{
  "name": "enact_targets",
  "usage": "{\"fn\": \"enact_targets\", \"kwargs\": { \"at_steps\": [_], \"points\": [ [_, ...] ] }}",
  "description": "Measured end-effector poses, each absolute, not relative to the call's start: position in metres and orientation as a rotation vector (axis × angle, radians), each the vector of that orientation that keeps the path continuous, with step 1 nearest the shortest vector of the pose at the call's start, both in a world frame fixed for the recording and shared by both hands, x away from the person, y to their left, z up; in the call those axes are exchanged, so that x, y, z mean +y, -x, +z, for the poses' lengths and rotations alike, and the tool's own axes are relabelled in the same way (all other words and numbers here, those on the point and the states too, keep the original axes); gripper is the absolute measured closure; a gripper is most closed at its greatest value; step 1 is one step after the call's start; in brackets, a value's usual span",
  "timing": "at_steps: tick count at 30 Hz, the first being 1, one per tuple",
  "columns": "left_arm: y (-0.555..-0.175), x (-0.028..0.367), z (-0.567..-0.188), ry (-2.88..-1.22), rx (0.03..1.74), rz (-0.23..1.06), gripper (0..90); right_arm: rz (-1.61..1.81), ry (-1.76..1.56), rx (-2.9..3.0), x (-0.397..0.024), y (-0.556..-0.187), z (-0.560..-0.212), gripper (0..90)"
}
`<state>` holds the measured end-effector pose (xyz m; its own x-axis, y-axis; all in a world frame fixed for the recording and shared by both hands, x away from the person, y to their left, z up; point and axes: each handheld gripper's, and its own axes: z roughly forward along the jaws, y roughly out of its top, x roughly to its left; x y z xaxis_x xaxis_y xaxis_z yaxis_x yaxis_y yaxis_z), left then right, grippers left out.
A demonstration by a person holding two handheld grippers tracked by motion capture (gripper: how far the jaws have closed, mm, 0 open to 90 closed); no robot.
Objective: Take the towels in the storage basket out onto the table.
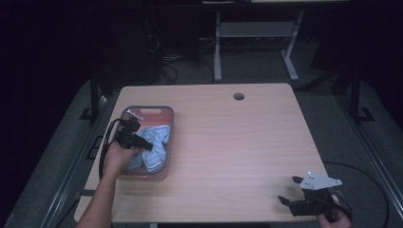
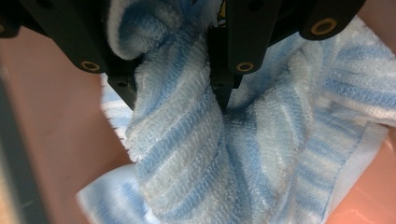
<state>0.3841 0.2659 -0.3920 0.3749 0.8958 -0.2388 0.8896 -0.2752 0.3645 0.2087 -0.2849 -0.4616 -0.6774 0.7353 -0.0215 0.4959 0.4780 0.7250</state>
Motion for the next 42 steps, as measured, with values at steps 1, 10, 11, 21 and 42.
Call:
{"fn": "enact_targets", "kwargs": {
  "at_steps": [1, 10, 11, 21, 42],
  "points": [
    [-0.383, 0.267, -0.39, -2.199, 1.535, 0.021, 64.4, 1.019, -1.031, 2.401, -0.285, -0.208, -0.461, 13.8],
    [-0.369, 0.273, -0.371, -2.083, 1.474, 0.022, 64.6, 1.016, -1.042, 2.39, -0.285, -0.208, -0.46, 13.9],
    [-0.367, 0.274, -0.369, -2.079, 1.471, 0.026, 64.6, 1.018, -1.043, 2.386, -0.286, -0.208, -0.46, 13.8],
    [-0.352, 0.292, -0.354, -1.966, 1.432, 0.012, 64.6, 1.021, -1.049, 2.376, -0.286, -0.208, -0.46, 13.8],
    [-0.343, 0.302, -0.314, -1.851, 1.398, 0.079, 64.6, 1.019, -1.069, 2.366, -0.289, -0.209, -0.459, 13.9]
  ]
}}
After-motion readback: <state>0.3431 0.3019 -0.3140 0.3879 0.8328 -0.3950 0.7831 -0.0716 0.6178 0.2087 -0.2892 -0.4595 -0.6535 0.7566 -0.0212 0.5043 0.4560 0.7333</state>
